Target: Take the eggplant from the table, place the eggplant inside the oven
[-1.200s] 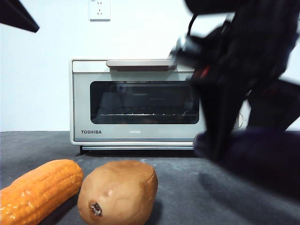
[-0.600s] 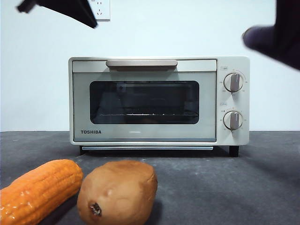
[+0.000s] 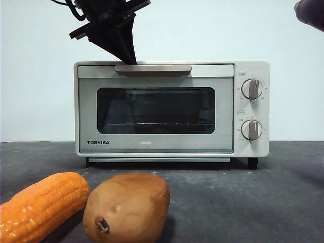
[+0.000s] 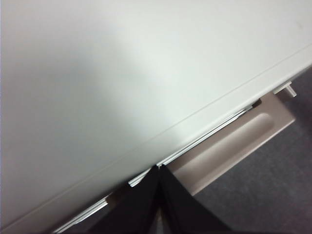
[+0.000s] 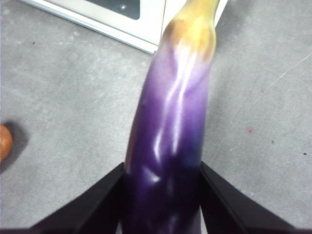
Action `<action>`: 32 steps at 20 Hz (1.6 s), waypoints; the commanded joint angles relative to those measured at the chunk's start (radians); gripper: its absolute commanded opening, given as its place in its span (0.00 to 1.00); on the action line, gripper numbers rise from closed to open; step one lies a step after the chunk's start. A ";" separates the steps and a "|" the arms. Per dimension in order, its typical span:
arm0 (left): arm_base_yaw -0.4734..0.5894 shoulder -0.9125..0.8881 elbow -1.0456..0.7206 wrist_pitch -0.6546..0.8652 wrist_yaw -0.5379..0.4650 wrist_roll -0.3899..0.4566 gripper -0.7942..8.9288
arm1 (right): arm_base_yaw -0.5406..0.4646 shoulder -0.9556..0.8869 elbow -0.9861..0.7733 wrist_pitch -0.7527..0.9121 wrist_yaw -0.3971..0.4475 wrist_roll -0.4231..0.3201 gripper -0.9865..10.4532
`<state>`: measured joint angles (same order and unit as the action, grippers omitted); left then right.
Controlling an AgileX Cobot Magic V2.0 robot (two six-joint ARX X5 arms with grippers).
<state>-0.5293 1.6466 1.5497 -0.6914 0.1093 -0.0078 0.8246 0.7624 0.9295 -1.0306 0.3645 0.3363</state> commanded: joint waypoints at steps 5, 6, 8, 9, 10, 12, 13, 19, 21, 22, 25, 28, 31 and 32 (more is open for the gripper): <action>-0.047 0.024 0.024 -0.067 0.017 0.034 0.09 | 0.011 0.007 0.021 0.016 0.005 -0.011 0.23; -0.056 0.024 0.024 -0.091 0.026 0.035 0.09 | 0.011 0.007 0.021 0.018 0.003 -0.011 0.23; -0.080 0.024 0.026 -0.161 0.026 0.040 0.09 | 0.011 0.007 0.021 0.024 0.003 -0.011 0.23; -0.093 0.024 0.027 -0.205 0.026 0.054 0.09 | 0.011 0.007 0.021 0.026 0.003 -0.012 0.23; -0.107 0.022 0.027 -0.257 0.026 0.073 0.09 | 0.011 0.007 0.021 0.029 0.003 -0.013 0.23; -0.134 0.018 0.027 -0.344 0.025 0.087 0.09 | 0.011 0.007 0.021 0.040 0.000 -0.024 0.23; -0.147 0.013 0.027 -0.380 0.025 0.087 0.09 | 0.011 0.007 0.021 0.047 -0.007 -0.033 0.23; -0.180 -0.095 0.027 -0.430 0.025 0.086 0.09 | 0.011 0.008 0.021 0.086 -0.154 -0.108 0.23; -0.167 -0.147 0.019 -0.406 0.018 0.072 0.09 | 0.011 0.008 0.021 0.109 -0.211 -0.145 0.23; -0.154 -0.177 0.006 -0.384 0.017 0.064 0.09 | 0.011 0.008 0.021 0.124 -0.240 -0.167 0.23; -0.109 -0.272 -0.058 -0.320 0.017 0.029 0.09 | 0.011 0.008 0.021 0.176 -0.293 -0.218 0.23; -0.053 -0.395 -0.201 -0.224 0.017 -0.014 0.09 | 0.011 0.032 0.021 0.245 -0.326 -0.260 0.23; 0.016 -0.522 -0.377 -0.125 0.017 -0.066 0.09 | 0.011 0.092 0.039 0.278 -0.363 -0.302 0.23; 0.039 -0.558 -0.431 -0.097 0.017 -0.080 0.09 | 0.011 0.121 0.051 0.284 -0.372 -0.314 0.23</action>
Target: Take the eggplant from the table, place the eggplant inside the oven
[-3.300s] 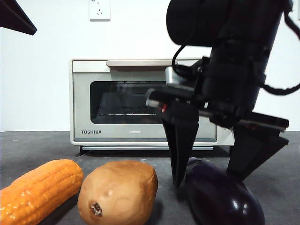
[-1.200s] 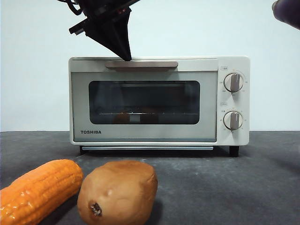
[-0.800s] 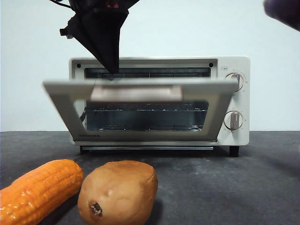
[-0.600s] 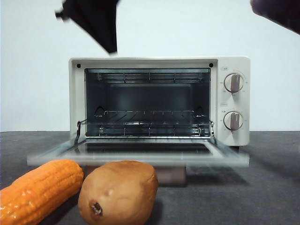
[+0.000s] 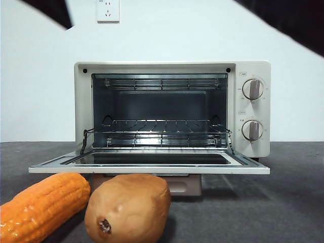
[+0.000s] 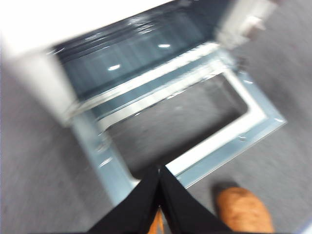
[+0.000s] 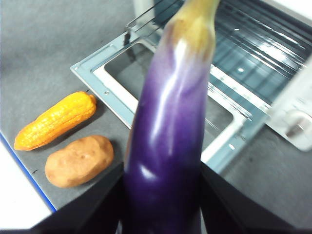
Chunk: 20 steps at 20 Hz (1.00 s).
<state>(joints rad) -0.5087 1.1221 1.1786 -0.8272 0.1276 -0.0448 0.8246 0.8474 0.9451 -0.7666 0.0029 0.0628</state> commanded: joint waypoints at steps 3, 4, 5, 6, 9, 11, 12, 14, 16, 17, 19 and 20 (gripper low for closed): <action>0.091 -0.131 -0.220 0.063 -0.001 -0.073 0.09 | 0.012 0.174 0.116 0.010 -0.014 -0.091 0.23; 0.109 -0.156 -0.261 0.068 -0.001 -0.081 0.09 | 0.012 0.219 0.148 0.001 -0.013 -0.110 0.23; 0.131 -0.185 -0.307 0.080 0.000 -0.089 0.09 | 0.012 0.275 0.190 -0.013 -0.006 -0.135 0.23; 0.151 -0.209 -0.345 0.097 0.000 -0.104 0.09 | 0.014 0.328 0.230 -0.026 -0.002 -0.157 0.23; 0.211 -0.270 -0.424 0.128 0.012 -0.125 0.09 | 0.031 0.493 0.343 -0.053 0.021 -0.217 0.23; 0.247 -0.289 -0.451 0.121 0.062 -0.124 0.09 | 0.043 0.592 0.410 -0.084 0.080 -0.280 0.23; 0.260 -0.291 -0.452 0.107 0.079 -0.123 0.09 | 0.051 0.637 0.439 -0.100 0.114 -0.317 0.23; 0.274 -0.298 -0.452 0.097 0.095 -0.114 0.09 | 0.069 0.718 0.487 -0.108 0.207 -0.386 0.23; 0.274 -0.304 -0.452 0.100 0.129 -0.114 0.09 | 0.083 0.781 0.517 -0.083 0.306 -0.449 0.23; 0.274 -0.306 -0.452 0.102 0.137 -0.114 0.09 | 0.088 0.813 0.531 -0.058 0.356 -0.476 0.23; 0.274 -0.306 -0.452 0.106 0.140 -0.113 0.09 | 0.090 0.874 0.555 0.016 0.451 -0.528 0.23; 0.274 -0.306 -0.452 0.107 0.144 -0.113 0.09 | 0.090 0.899 0.560 0.062 0.493 -0.557 0.23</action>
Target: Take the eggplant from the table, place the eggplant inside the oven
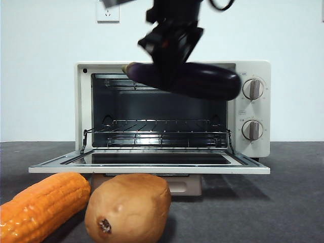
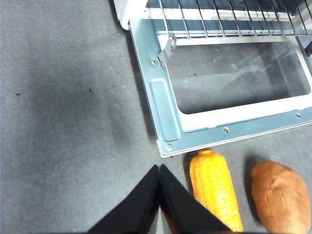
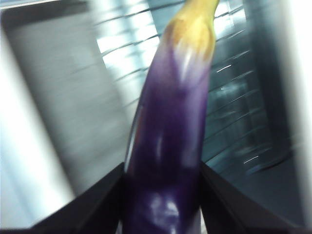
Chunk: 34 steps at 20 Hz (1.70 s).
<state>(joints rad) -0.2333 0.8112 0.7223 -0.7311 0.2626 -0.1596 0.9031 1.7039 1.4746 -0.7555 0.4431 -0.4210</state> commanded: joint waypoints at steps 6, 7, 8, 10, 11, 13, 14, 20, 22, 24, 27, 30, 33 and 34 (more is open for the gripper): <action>-0.002 0.005 0.004 0.012 0.016 0.013 0.09 | 0.011 0.171 0.031 0.293 0.192 -0.204 0.23; -0.002 0.005 0.004 0.012 0.024 0.014 0.09 | 0.010 0.187 0.031 0.326 0.209 -0.223 0.23; -0.002 0.005 0.004 0.012 0.027 0.016 0.09 | 0.010 0.201 0.031 0.353 0.216 -0.248 0.23; -0.002 0.005 0.004 0.012 0.027 0.016 0.09 | 0.010 0.227 0.031 0.367 0.217 -0.273 0.23; -0.002 0.005 0.004 0.013 0.027 0.016 0.09 | 0.010 0.240 0.031 0.366 0.229 -0.271 0.23; -0.002 0.005 0.004 0.013 0.027 0.016 0.09 | 0.008 0.259 0.031 0.368 0.245 -0.267 0.24; -0.002 0.005 0.004 0.012 0.027 0.016 0.09 | 0.008 0.266 0.031 0.370 0.245 -0.264 0.26; -0.002 0.005 0.004 0.010 0.030 0.016 0.09 | -0.002 0.295 0.031 0.374 0.241 -0.195 0.37; -0.002 0.005 0.004 0.011 0.030 0.016 0.09 | -0.001 0.295 0.031 0.373 0.238 -0.184 0.37; -0.002 0.005 0.004 0.013 0.030 0.017 0.09 | 0.006 0.295 0.031 0.371 0.238 -0.172 0.37; -0.002 0.005 0.004 0.022 0.030 0.021 0.09 | 0.011 0.295 0.031 0.354 0.238 -0.140 0.37; -0.002 0.006 0.004 0.050 0.030 0.021 0.09 | 0.025 0.279 0.031 0.334 0.234 -0.112 0.37; -0.002 0.023 0.004 0.077 0.029 0.020 0.09 | 0.056 0.226 0.031 0.291 0.233 -0.073 0.37; -0.002 0.040 0.004 0.086 0.028 0.020 0.09 | 0.069 0.192 0.031 0.257 0.220 -0.040 0.37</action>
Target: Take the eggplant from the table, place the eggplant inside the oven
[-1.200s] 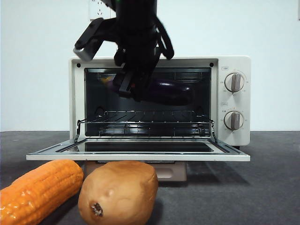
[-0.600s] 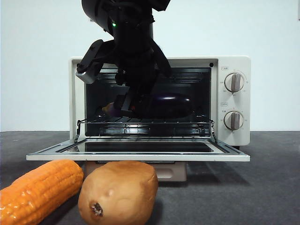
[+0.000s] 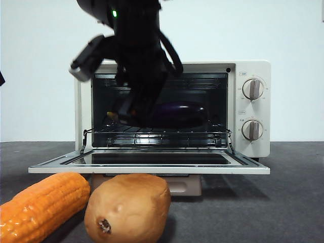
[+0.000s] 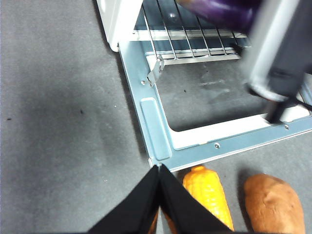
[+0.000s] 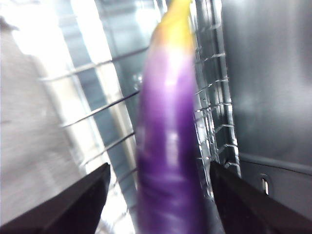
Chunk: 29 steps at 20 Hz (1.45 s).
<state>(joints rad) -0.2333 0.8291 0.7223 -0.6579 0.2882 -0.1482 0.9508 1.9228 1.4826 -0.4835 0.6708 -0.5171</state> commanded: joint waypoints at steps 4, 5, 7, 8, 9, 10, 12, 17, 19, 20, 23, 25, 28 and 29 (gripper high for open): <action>0.004 0.147 0.004 0.070 0.003 0.009 0.09 | 0.057 -0.183 0.023 -0.154 -0.111 0.195 0.33; 0.011 0.184 0.004 0.083 0.003 0.009 0.09 | 0.060 -0.215 0.023 -0.186 -0.116 0.211 0.31; 0.031 0.262 0.004 0.108 0.003 0.016 0.09 | 0.061 -0.283 0.023 -0.255 -0.121 0.238 0.25; 0.046 0.300 0.004 0.116 0.003 0.026 0.09 | 0.061 -0.322 0.023 -0.291 -0.122 0.249 0.21; 0.060 0.331 0.004 0.125 0.003 0.030 0.09 | 0.061 -0.354 0.023 -0.320 -0.123 0.256 0.17; 0.073 0.361 0.004 0.133 0.005 0.032 0.09 | 0.061 -0.388 0.023 -0.352 -0.124 0.260 0.14; 0.097 0.423 0.004 0.143 0.037 0.040 0.09 | 0.061 -0.457 0.023 -0.406 -0.129 0.277 0.10; 0.126 0.565 0.004 0.182 0.168 0.063 0.09 | 0.061 -0.613 0.023 -0.466 -0.178 0.324 0.09; 0.129 0.606 0.004 0.188 0.197 0.079 0.09 | 0.061 -0.653 0.023 -0.467 -0.178 0.333 0.09; 0.129 0.635 0.004 0.193 0.216 0.085 0.09 | 0.061 -0.679 0.023 -0.467 -0.178 0.335 0.09; 0.129 0.704 0.004 0.213 0.271 0.085 0.09 | 0.061 -0.739 0.023 -0.467 -0.178 0.335 0.09; 0.129 0.743 0.004 0.235 0.326 0.086 0.09 | 0.061 -0.772 0.023 -0.468 -0.177 0.335 0.09; 0.138 0.792 0.004 0.270 0.421 0.085 0.09 | 0.061 -0.820 0.023 -0.468 -0.177 0.339 0.09; 0.143 0.803 0.004 0.280 0.449 0.085 0.09 | 0.061 -0.834 0.023 -0.469 -0.177 0.342 0.09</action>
<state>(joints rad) -0.0948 1.6081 0.7223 -0.3889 0.7078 -0.0826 0.9997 1.0859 1.4826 -0.9569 0.4934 -0.1997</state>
